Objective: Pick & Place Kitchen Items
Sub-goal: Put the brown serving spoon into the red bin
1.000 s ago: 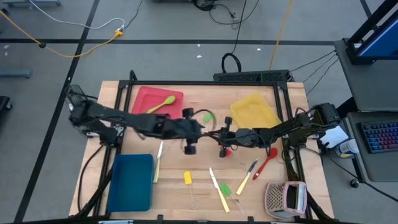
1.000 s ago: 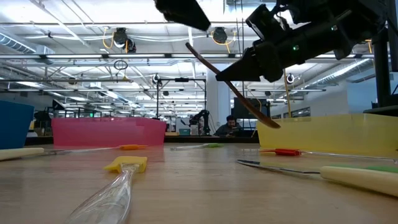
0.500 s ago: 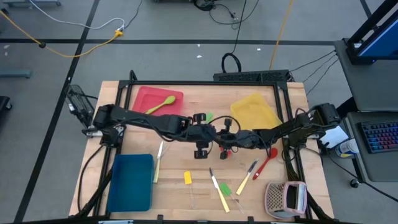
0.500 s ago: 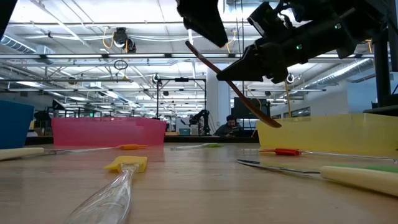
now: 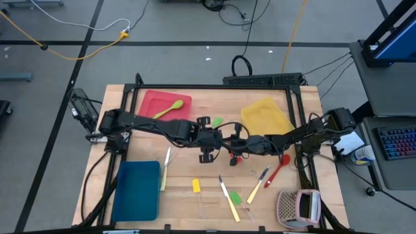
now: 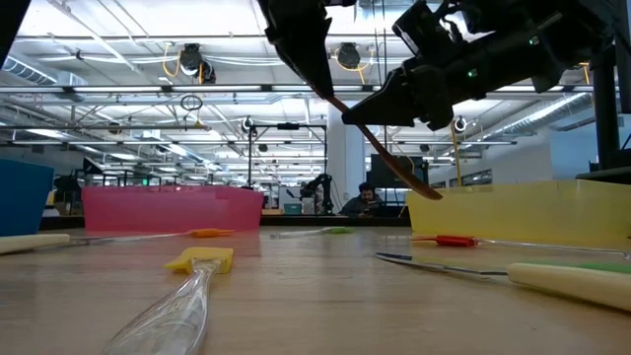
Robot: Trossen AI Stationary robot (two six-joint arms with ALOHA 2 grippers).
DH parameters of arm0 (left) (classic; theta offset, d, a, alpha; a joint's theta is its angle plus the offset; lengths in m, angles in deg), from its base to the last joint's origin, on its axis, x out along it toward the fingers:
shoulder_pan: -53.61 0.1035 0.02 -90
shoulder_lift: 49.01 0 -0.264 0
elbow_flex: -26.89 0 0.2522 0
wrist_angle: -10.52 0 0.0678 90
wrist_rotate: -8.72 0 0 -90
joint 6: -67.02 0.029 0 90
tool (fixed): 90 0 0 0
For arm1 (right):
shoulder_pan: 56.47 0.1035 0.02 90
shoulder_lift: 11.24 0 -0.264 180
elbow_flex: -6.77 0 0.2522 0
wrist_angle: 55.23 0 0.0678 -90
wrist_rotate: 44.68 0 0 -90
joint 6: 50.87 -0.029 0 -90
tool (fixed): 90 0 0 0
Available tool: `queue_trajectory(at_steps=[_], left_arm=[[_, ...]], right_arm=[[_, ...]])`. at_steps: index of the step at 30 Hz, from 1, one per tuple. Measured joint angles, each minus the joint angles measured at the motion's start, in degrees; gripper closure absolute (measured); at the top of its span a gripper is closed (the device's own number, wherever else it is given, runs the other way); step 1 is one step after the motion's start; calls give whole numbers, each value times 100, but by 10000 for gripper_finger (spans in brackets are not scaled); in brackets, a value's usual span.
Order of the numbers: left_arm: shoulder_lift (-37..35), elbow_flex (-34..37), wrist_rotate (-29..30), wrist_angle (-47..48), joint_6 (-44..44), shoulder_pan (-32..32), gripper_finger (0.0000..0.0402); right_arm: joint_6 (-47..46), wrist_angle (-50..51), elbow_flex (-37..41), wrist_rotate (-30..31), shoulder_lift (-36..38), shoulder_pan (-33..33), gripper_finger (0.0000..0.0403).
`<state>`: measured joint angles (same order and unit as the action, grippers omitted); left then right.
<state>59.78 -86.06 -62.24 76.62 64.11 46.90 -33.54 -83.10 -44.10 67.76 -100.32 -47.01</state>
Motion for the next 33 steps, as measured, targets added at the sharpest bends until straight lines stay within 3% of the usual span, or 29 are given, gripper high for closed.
queue_trajectory(at_steps=[10,16,25,29,33], left_arm=[[0,129,-378,-76,271,86,274],[0,133,-399,-636,410,85,330],[0,133,-443,-588,424,85,395],[0,133,-353,-584,452,86,384],[0,133,-353,-581,452,93,339]], right_arm=[[-13,4,0,-4,0,2,359],[-13,33,0,-6,0,2,359],[-13,31,0,-9,0,2,359],[-13,31,0,-9,0,2,359],[-13,31,0,-9,0,2,359]])
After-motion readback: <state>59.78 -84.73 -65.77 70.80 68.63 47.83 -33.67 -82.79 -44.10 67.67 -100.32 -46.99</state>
